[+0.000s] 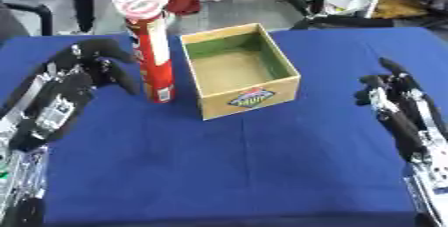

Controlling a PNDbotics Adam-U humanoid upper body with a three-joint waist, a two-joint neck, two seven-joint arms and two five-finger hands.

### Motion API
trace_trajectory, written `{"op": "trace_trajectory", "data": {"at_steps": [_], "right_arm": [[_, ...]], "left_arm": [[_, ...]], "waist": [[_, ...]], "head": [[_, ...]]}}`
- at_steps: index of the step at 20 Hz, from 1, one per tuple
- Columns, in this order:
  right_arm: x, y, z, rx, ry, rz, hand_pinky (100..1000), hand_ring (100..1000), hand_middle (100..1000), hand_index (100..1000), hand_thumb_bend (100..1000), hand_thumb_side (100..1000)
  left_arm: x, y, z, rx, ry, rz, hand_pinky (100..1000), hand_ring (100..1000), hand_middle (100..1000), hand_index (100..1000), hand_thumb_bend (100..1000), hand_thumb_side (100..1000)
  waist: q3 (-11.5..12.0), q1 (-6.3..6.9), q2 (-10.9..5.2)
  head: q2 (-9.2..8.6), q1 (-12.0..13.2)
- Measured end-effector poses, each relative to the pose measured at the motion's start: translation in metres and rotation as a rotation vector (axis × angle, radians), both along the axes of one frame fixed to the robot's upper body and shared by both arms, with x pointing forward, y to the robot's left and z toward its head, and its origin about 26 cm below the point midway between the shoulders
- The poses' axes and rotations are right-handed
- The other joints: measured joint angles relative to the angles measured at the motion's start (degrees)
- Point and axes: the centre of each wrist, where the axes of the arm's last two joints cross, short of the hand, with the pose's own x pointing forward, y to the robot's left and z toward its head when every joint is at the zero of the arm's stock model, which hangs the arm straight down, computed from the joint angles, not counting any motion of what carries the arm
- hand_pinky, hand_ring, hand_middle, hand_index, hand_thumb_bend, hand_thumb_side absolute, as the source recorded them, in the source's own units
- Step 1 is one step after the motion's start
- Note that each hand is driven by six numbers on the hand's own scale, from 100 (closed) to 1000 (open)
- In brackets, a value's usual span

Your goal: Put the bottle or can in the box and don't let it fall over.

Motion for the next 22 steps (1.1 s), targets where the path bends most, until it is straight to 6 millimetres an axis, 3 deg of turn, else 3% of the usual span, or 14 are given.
{"op": "trace_trajectory", "data": {"at_steps": [2,5,8,18,22], "right_arm": [[-0.002,-0.002,-0.003,-0.008,0.006,0.001,580,592,651,940,133,451],[-0.003,-0.006,-0.004,-0.031,0.008,0.003,581,593,652,941,142,450],[-0.005,-0.010,-0.007,-0.050,0.016,0.002,580,593,652,942,146,447],[-0.003,-0.004,-0.006,-0.068,0.014,0.057,582,596,654,942,157,447],[-0.001,0.001,-0.004,-0.066,0.005,0.085,582,597,656,942,160,448]], "left_arm": [[0.004,0.002,0.016,0.040,-0.077,0.020,671,683,771,921,100,546],[0.010,0.003,0.043,0.123,-0.203,0.036,737,768,833,977,100,335],[0.022,0.007,0.066,0.255,-0.284,0.046,793,820,867,1000,100,254],[0.065,0.044,0.139,0.770,-0.223,0.224,850,877,901,1000,100,266],[0.081,0.050,0.163,0.878,-0.150,0.308,861,892,914,1000,100,287]], "waist": [[-0.26,0.82,-0.72],[-0.33,1.97,-1.58],[-0.58,2.63,-2.28],[-5.28,2.27,-2.46],[-6.06,2.09,-1.90]], "head": [[0.00,-0.05],[0.01,-0.69],[0.01,-1.16],[0.20,1.08],[0.26,1.99]]}}
